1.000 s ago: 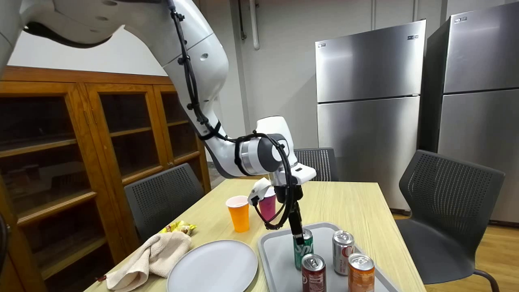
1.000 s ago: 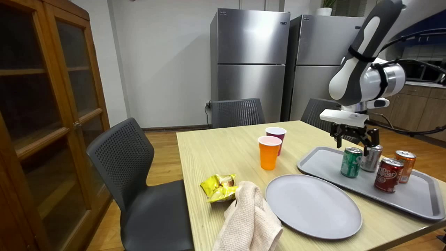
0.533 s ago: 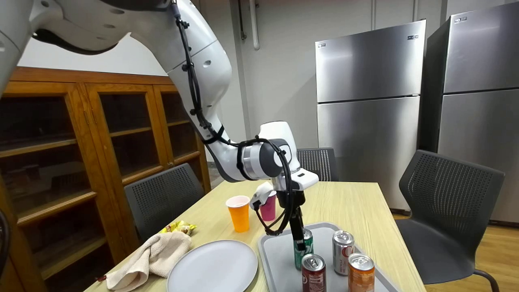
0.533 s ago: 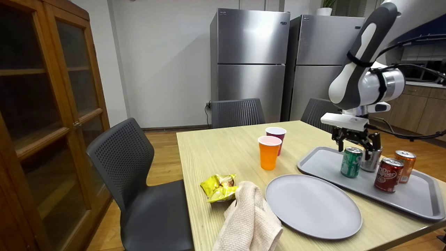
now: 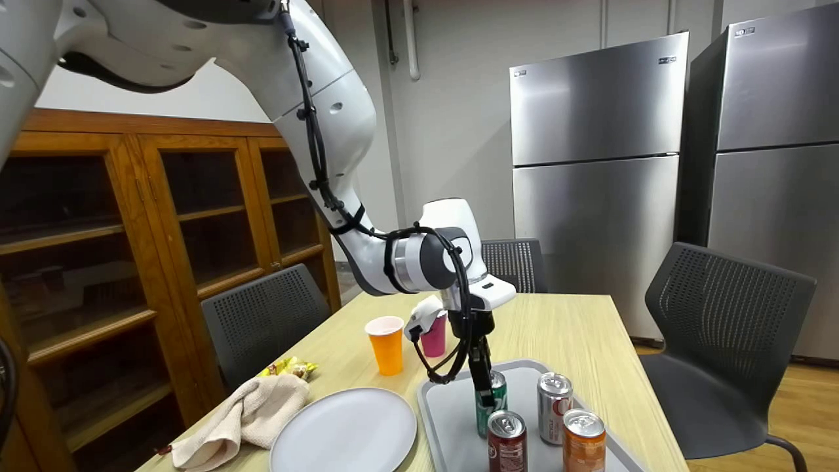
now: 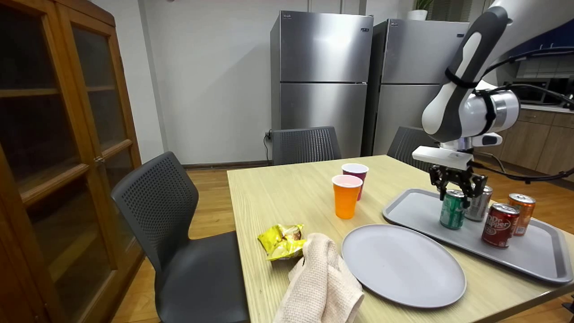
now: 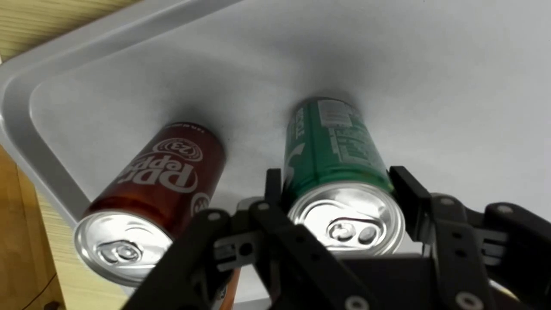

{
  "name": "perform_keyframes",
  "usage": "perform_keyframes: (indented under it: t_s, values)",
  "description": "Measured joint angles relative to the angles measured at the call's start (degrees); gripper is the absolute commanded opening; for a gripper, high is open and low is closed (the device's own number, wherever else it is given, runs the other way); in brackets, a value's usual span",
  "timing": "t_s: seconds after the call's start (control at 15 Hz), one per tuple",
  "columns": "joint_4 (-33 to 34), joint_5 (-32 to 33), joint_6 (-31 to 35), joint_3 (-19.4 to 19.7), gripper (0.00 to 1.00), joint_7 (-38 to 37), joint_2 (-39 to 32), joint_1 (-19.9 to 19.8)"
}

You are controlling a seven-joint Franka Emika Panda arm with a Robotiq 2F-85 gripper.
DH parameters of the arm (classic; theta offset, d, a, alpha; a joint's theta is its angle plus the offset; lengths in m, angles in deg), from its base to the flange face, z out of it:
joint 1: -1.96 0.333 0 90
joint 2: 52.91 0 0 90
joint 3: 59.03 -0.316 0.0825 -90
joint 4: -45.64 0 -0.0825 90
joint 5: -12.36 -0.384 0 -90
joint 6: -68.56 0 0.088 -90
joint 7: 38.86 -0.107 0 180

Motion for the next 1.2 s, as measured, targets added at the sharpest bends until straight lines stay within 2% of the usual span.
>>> perform_keyframes:
  t_s: [0.47,0.93,1.2]
  values:
    - [-2.4,0.0,0.6,0.1,0.38,0.0,3.2,1.6]
    - [-11.6,4.6,1.0,0.5,0.38,-0.9,13.7,8.5]
    - [-16.7,9.0,0.9,-0.8,0.38,-3.6,18.8,12.1]
